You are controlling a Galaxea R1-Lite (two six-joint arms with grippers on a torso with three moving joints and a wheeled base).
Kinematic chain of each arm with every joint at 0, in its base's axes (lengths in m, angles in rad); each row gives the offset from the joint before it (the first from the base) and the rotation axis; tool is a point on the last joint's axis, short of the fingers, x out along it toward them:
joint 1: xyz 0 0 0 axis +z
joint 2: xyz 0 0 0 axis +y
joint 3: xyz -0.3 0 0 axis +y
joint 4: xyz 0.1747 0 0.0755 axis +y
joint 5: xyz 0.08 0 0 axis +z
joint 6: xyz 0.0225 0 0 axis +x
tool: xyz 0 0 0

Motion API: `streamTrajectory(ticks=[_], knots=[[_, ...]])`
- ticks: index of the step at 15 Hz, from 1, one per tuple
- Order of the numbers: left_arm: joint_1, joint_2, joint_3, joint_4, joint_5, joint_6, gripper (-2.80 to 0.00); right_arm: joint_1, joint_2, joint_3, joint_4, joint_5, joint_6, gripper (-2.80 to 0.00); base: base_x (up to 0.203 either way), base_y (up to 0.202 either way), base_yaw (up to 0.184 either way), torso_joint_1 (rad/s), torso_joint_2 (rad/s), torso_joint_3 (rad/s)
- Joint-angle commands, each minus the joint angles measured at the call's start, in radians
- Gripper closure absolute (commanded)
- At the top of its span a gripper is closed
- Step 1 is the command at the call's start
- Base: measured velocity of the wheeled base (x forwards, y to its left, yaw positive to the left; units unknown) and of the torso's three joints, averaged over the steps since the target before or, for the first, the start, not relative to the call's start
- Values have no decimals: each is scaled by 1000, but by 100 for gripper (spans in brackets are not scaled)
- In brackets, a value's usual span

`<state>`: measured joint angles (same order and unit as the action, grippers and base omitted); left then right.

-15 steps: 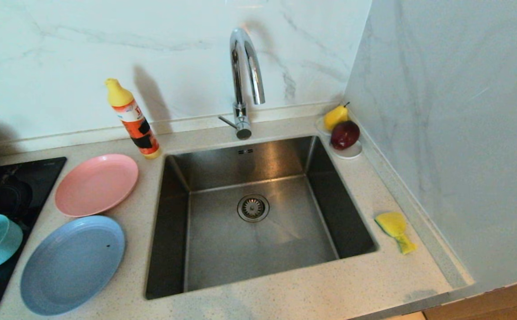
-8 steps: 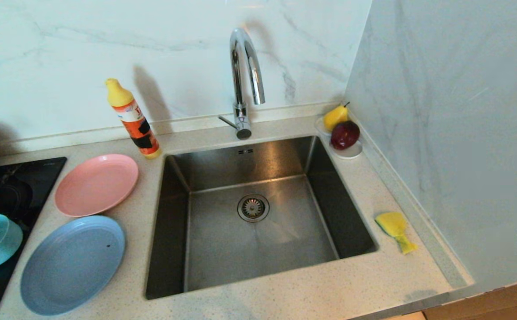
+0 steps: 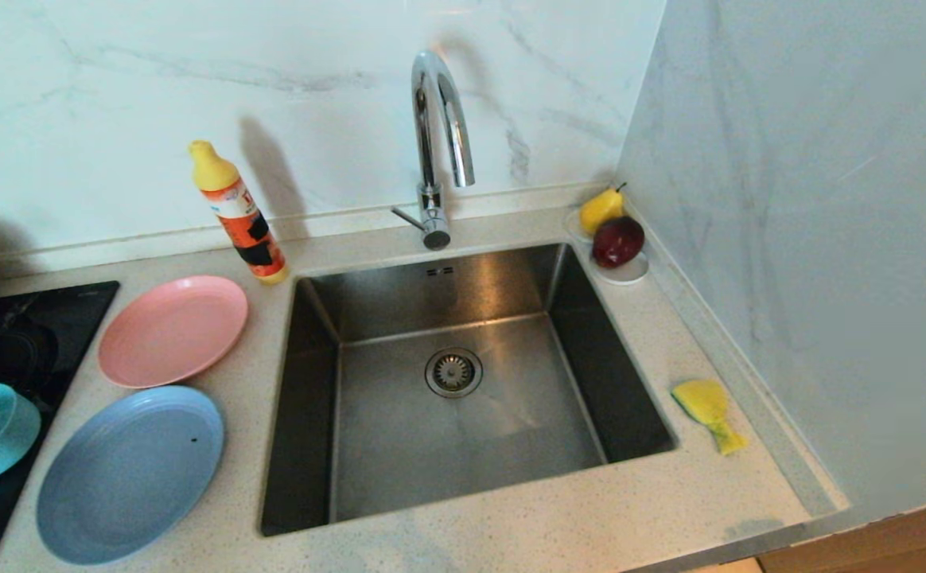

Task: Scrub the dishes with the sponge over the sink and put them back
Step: Grab the dish soap

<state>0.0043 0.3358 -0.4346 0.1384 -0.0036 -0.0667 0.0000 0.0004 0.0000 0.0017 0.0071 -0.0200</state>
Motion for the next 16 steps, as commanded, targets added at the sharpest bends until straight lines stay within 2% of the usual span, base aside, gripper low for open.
streamTrajectory(ticks=[1, 4, 8, 12, 13, 16], knots=[[0, 310, -112, -29, -1, -38, 0, 0, 0, 0, 0, 1, 0, 0, 0, 0, 0, 0, 0, 0], [1, 592, -200, -142, 13, -67, 0, 0, -1, 0, 0, 1, 0, 0, 0, 0, 0, 0, 0, 0], [1, 924, -247, -352, 84, -78, 0, 0, 0, 0, 0, 1, 0, 0, 0, 0, 0, 0, 0, 0], [-1, 1130, -256, -609, 150, -69, 0, 0, 0, 1, 0, 1, 0, 0, 0, 0, 0, 0, 0, 0], [-1, 1143, -253, -621, 158, -57, -280, 0, 0, 0, 0, 1, 0, 0, 0, 0, 0, 0, 0, 0], [0, 1174, -248, -627, 156, -48, -280, 0, 0, 0, 0, 1, 0, 0, 0, 0, 0, 0, 0, 0]])
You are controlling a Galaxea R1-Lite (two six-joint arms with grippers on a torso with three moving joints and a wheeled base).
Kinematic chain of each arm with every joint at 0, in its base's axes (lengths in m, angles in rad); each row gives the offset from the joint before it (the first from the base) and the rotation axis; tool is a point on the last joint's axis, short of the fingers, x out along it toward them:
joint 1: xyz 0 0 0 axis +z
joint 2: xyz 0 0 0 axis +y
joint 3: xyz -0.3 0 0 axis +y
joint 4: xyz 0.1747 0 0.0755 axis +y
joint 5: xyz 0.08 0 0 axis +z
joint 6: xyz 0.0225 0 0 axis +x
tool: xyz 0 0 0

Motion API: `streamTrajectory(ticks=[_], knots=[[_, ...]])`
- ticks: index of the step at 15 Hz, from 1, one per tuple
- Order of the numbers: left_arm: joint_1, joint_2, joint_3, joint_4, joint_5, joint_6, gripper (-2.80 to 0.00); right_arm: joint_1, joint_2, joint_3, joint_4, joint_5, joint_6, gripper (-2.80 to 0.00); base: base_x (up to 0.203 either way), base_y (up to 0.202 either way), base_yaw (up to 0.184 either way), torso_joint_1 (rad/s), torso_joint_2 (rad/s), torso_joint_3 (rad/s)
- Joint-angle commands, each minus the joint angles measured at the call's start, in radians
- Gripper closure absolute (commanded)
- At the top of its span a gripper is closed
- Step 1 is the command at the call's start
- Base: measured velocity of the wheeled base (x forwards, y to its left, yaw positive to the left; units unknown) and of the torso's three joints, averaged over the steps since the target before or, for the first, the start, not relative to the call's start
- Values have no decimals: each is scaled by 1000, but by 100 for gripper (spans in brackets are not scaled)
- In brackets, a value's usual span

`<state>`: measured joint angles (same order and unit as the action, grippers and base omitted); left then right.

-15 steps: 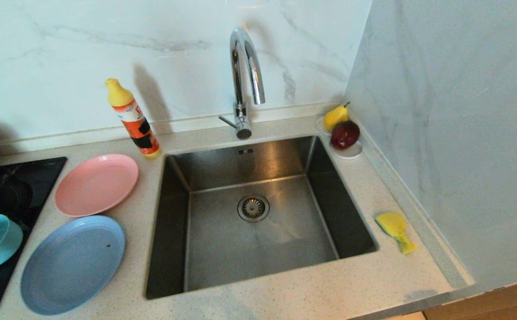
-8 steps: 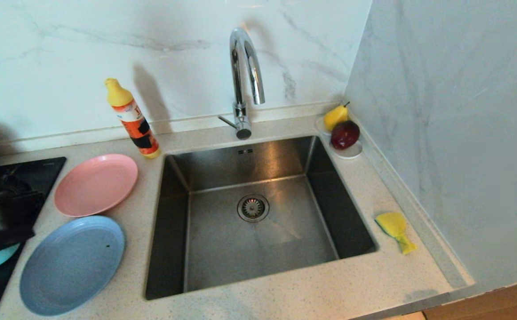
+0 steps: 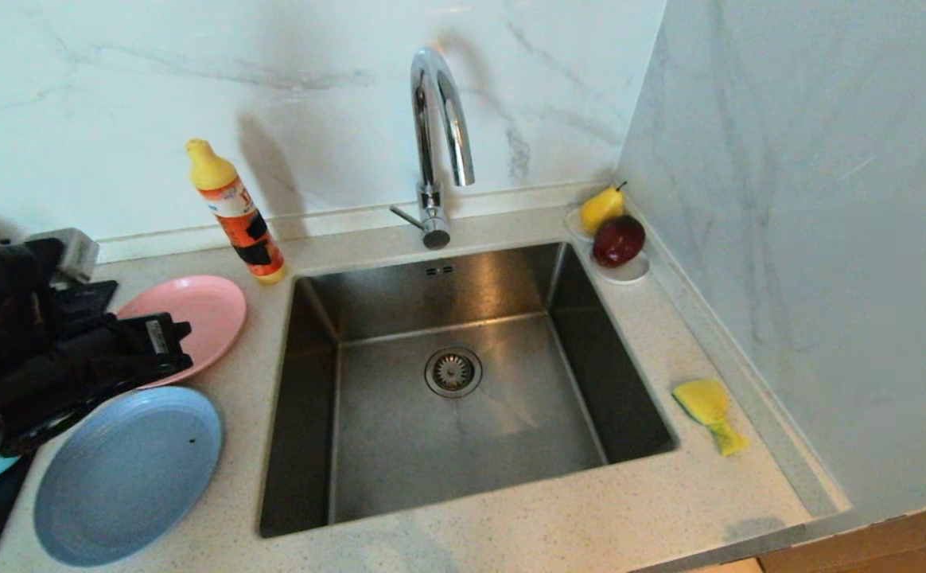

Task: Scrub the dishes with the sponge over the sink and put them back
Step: Grab the dish soap

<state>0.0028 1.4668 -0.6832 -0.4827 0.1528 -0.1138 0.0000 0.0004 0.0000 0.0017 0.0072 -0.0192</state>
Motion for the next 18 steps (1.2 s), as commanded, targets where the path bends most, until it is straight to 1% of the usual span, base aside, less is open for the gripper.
streamTrajectory(ticks=[1, 2, 6, 8, 9, 11, 12, 14, 16, 18], knots=[[0, 61, 1, -28, -2, -1, -280, 0, -2, 0, 0, 0, -1, 0, 0, 0, 0, 0, 0, 0], [1, 85, 6, -74, -3, -1, -280, 0, 0, 0, 0, 0, -1, 0, 0, 0, 0, 0, 0, 0], [2, 224, 39, -327, 9, -2, -280, 0, 0, 0, 0, 0, -1, 0, 0, 0, 0, 0, 0, 0], [2, 296, 32, -438, 61, 2, -280, 0, 0, 0, 0, 0, -1, 0, 0, 0, 0, 0, 0, 0], [2, 321, 36, -490, 67, 6, -280, 0, 0, 0, 0, 0, -1, 0, 0, 0, 0, 0, 0, 0], [2, 375, 38, -561, 68, 15, -280, 0, 0, 0, 0, 0, -1, 0, 0, 0, 0, 0, 0, 0], [2, 407, 32, -614, 69, 15, -280, 0, 0, 0, 0, 0, -1, 0, 0, 0, 0, 0, 0, 0], [2, 478, 0, -697, 73, 14, -280, 0, -1, 0, 0, 0, -1, 0, 0, 0, 0, 0, 0, 0], [2, 546, -48, -746, 78, 13, -280, 0, 0, 0, 0, 0, -1, 0, 0, 0, 0, 0, 0, 0], [2, 577, -102, -781, 80, 15, -280, 0, 0, 0, 0, 0, -1, 0, 0, 0, 0, 0, 0, 0]])
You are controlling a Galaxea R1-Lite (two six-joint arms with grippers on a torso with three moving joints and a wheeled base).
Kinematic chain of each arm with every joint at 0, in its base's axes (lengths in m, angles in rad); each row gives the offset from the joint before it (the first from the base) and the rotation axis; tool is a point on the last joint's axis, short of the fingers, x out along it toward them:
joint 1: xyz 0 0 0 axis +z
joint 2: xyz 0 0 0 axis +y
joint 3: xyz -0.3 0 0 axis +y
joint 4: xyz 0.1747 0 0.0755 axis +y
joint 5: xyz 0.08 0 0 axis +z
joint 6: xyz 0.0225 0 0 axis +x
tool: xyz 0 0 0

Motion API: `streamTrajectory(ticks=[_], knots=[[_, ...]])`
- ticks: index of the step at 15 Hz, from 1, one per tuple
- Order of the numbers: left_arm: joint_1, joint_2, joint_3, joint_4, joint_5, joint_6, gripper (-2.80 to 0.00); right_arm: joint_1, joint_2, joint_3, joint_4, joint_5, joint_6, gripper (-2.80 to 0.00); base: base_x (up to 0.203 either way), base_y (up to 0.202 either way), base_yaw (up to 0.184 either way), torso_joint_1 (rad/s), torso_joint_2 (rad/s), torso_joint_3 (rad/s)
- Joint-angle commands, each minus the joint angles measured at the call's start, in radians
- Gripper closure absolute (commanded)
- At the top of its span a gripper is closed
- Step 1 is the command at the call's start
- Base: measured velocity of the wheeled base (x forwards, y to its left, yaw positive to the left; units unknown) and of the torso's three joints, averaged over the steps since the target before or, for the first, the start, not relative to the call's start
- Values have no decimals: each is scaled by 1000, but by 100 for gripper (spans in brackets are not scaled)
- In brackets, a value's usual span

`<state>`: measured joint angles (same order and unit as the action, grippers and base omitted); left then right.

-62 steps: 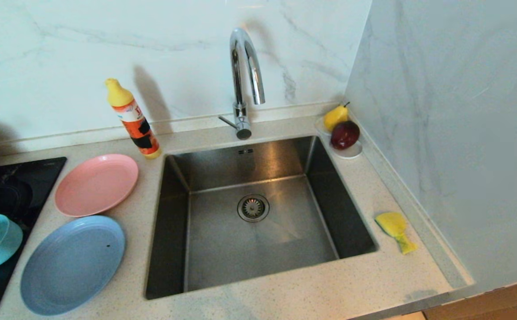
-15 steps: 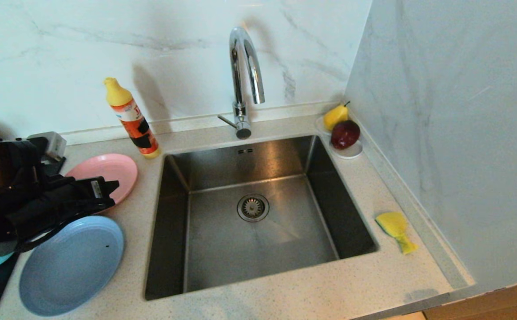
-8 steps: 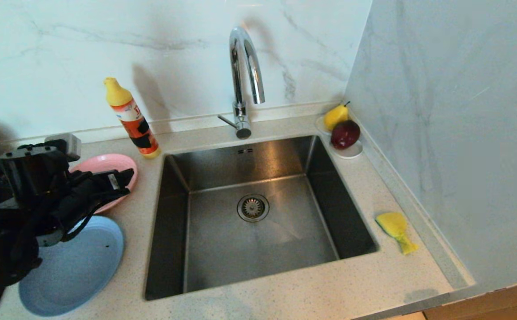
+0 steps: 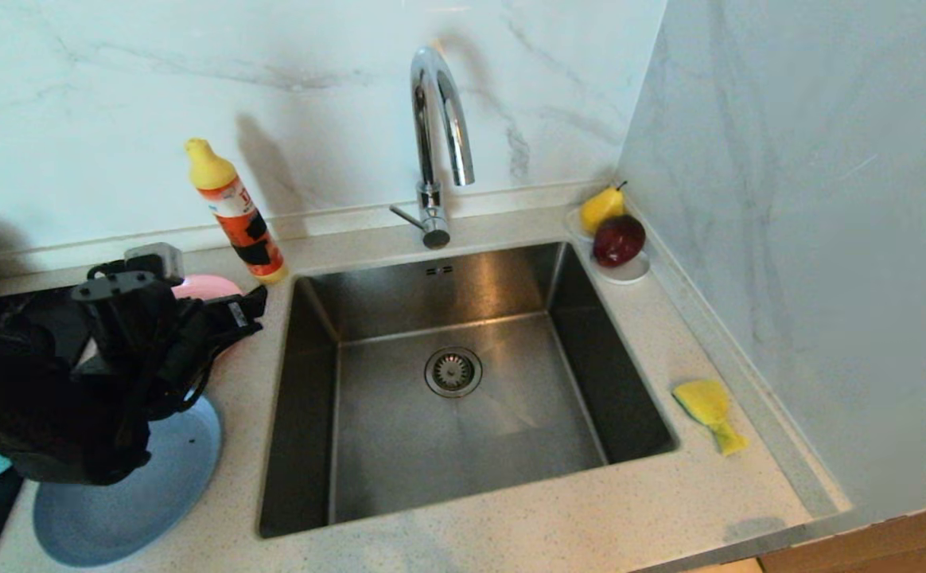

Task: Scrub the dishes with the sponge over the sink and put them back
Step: Grab the dish soap

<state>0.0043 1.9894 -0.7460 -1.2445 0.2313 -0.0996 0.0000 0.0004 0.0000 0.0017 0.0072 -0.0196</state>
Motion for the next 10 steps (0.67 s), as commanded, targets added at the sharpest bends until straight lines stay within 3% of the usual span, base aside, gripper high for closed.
streamTrajectory(ticks=[1, 10], knots=[[0, 60, -59, -21, 2, 2, -280, 0, 0, 0, 0, 0, 0, 0, 0, 0, 0, 0, 0, 0], [0, 213, -305, -18, 23, 19, -280, 0, 0, 0, 0, 0, 0, 0, 0, 0, 0, 0, 0, 0]])
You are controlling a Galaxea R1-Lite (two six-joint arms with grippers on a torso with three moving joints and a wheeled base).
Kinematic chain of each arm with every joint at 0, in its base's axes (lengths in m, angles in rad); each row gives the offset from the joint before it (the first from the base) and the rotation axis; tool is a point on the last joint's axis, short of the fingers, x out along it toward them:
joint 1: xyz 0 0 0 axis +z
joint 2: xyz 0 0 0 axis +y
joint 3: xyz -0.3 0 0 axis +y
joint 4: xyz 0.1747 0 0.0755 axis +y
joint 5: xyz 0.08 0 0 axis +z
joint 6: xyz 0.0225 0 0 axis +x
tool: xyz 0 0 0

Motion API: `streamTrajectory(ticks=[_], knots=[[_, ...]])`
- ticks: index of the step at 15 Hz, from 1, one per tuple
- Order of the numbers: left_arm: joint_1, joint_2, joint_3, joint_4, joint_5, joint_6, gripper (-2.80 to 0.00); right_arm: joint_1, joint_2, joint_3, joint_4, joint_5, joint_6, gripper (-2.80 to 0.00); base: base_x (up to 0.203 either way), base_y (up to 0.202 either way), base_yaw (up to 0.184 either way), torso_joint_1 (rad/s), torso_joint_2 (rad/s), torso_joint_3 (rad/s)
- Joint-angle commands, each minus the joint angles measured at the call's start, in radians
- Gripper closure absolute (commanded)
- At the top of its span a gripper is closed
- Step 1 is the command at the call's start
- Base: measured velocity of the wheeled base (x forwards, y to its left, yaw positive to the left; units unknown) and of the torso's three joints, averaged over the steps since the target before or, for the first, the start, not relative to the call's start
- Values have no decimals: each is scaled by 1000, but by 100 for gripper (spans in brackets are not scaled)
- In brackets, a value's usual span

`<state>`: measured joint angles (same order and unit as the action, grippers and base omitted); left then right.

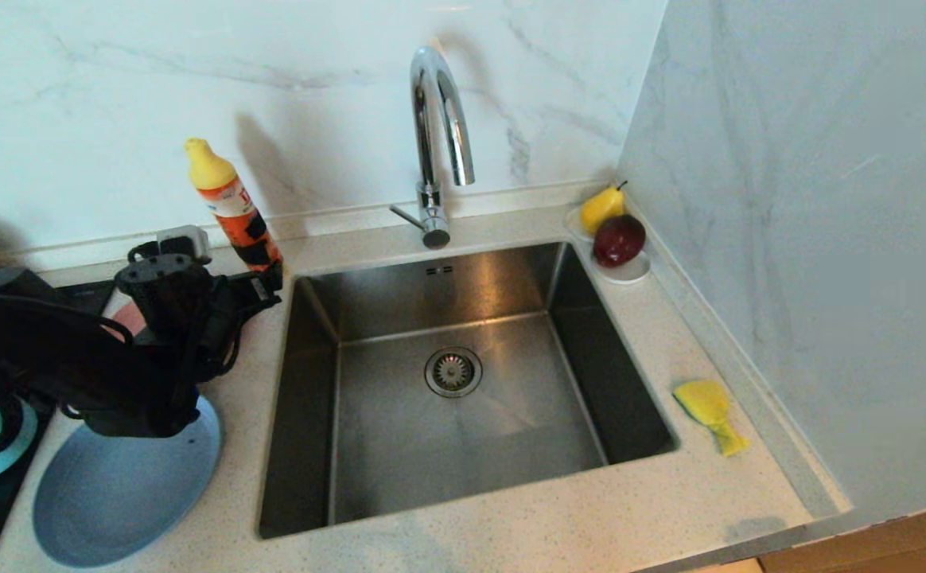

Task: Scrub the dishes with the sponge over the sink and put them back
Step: Grab the dish soap

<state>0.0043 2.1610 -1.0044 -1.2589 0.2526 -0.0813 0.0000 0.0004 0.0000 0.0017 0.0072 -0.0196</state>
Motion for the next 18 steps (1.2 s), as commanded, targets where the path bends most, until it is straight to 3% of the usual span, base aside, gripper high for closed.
streamTrajectory(ticks=[1, 9, 18], knots=[[1, 58, -79, -1, 2, 1, -280, 0, 0, 0, 0, 0, 0, 0, 0, 0, 0, 0, 0, 0], [2, 135, -290, 72, 4, 20, -280, 0, 0, 0, 0, 0, 0, 0, 0, 0, 0, 0, 0, 0], [2, 189, -378, 78, 8, 18, -280, 0, 0, 1, 0, 0, 0, 0, 0, 0, 0, 0, 0, 0]])
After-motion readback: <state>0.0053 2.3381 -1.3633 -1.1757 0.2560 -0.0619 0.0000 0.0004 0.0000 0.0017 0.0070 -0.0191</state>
